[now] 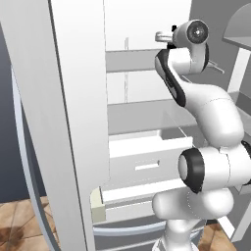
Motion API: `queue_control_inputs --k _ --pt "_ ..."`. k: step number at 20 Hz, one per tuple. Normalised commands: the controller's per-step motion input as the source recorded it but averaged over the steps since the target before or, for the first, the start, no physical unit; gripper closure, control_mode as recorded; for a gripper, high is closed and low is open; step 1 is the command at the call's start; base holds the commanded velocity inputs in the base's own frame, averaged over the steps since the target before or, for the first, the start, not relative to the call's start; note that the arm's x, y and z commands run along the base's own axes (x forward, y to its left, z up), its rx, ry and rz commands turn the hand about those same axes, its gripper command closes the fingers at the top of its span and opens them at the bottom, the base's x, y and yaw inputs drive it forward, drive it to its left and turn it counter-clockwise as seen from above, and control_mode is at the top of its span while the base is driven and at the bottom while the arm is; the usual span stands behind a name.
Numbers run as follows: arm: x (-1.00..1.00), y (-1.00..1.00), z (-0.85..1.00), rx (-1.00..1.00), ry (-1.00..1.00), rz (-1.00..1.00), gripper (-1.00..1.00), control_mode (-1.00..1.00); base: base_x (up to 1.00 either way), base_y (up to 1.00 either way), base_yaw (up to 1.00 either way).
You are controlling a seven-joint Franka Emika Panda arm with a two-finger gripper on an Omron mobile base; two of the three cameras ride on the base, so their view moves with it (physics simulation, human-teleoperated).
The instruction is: Open the fridge, grab two sodas, and place both sodas inside the bowl with ice on the dining counter.
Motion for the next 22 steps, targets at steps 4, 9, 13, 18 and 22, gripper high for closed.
queue_control_inputs --k 4,9,13,18,22 --pt "0.3 -0.12 -0.15 -0.03 0.0 -0.03 -1.0 -1.0 0.0 0.0 0.0" --pt "0.27 -0.05 -0.1 -0.02 0.0 -0.01 -1.0 -1.0 0.0 0.0 0.0" --pt "0.3 -0.12 -0.05 0.0 0.0 0.0 -1.0 -1.0 0.0 0.0 0.0" --pt "0.32 -0.21 -0.08 0.0 0.0 0.0 -1.0 -1.0 0.0 0.0 0.0" --pt "0.25 -0.11 -0.06 0.0 0.0 0.0 -1.0 -1.0 0.0 0.0 0.0"
